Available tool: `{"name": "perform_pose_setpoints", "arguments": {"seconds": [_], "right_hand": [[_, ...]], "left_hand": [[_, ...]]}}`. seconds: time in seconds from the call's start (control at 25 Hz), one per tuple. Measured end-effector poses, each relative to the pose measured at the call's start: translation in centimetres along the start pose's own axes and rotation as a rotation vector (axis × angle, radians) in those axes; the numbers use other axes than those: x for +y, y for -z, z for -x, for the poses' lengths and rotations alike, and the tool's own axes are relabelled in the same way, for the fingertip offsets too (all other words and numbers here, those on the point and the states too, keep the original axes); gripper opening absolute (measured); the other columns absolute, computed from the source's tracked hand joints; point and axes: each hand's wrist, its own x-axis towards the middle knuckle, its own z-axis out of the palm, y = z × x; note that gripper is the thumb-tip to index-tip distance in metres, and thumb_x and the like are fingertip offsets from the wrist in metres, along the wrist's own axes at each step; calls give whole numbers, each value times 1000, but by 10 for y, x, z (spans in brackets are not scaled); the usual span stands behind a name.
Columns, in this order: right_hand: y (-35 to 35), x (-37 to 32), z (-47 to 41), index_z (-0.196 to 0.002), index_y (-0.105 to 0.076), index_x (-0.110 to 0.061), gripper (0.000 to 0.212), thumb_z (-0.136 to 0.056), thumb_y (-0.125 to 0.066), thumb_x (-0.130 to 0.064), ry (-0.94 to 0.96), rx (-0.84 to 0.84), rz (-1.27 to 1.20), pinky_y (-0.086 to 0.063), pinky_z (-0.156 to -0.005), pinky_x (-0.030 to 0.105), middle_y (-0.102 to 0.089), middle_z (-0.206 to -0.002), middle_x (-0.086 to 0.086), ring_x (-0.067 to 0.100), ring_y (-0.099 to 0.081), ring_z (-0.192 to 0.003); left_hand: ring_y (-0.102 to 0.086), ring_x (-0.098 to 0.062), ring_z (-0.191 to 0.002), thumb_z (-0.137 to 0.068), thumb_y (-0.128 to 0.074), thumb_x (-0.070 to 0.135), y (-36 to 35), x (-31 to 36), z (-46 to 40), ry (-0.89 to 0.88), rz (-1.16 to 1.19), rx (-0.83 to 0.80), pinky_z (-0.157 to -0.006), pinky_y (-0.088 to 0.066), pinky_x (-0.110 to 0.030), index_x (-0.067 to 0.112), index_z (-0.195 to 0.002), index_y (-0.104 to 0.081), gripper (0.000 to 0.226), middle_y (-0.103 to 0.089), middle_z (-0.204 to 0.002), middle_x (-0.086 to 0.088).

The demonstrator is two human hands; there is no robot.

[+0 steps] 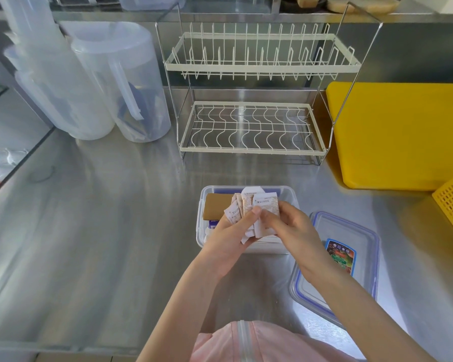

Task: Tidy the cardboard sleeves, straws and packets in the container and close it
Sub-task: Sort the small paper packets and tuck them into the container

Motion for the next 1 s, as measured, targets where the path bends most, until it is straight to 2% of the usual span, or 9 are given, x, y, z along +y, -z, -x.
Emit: {"name": "perform_pose_setpoints", "arguments": {"seconds": [0.08,0.24,0.4,0.56,0.68,0.76,0.88,0.92,1.0], "right_hand": [[2,-1,-1,-84,-63,-32,16,-87,-55,-18,-22,31,-33,-53,-68,10,-70,-79,-19,-6,-65,-76],[11,-3,-4,-94,-59,-26,14,-88,-52,-15,-66,92,-53,-50,-79,23,-67,-94,-8,5,-62,-89],[13,-2,-3,-102,-60,-20,17,-87,-53,-16,-136,0,-26,-50,-80,25,-68,-98,-5,8,-63,-92],[3,4,1,-93,-58,-27,12,-88,-54,-17,-114,-10,-38,-48,-78,19,-67,-94,-9,2,-62,-88],[-10,9,3,-103,-53,-25,14,-91,-50,-17,-54,18,-40,-48,-74,11,-63,-101,-7,3,-59,-92],[-19,11,5,-110,-49,-22,18,-93,-45,-21,-51,33,-17,-48,-76,10,-61,-101,-8,4,-58,-95],[-23,15,2,-116,-48,-12,27,-95,-36,-25,-70,15,125,-42,-99,34,-53,-118,10,20,-51,-113],[-21,13,0,-112,-50,-10,27,-96,-35,-26,-83,13,160,-40,-101,33,-50,-119,13,21,-49,-116],[-14,9,-2,-110,-50,-15,25,-95,-36,-29,-56,64,160,-36,-93,14,-44,-116,4,11,-49,-109]], "left_hand": [[-65,-15,-99,-87,-50,22,0,-1,1,13,46,-11,-80,-55,-26,16,-112,-60,28,-71,-107,-2],[-66,-19,-98,-90,-42,16,7,1,2,12,182,-1,-83,-56,-34,13,-111,-62,28,-71,-106,-6],[-68,-11,-87,-93,-42,24,6,0,3,-19,-42,92,-75,-58,-26,23,-107,-62,24,-74,-91,6],[-65,-11,-90,-91,-41,37,-1,-1,3,-32,-147,167,-74,-55,-24,25,-113,-59,30,-69,-98,2],[-61,-14,-101,-90,-42,36,-6,-3,4,-14,-26,93,-84,-50,-28,27,-120,-54,33,-65,-109,1],[-63,-13,-102,-91,-43,29,-8,-6,4,5,44,47,-82,-53,-28,25,-120,-52,31,-66,-110,1],[-65,-12,-95,-92,-44,19,-7,-10,2,10,23,23,-74,-56,-26,20,-118,-52,28,-67,-104,-1],[-66,-13,-93,-91,-45,17,-6,-10,2,9,9,16,-75,-57,-27,20,-115,-54,26,-67,-101,-2],[-67,-14,-89,-90,-47,15,-3,-10,3,16,-16,11,-77,-56,-30,21,-107,-59,21,-69,-97,-1]]}}
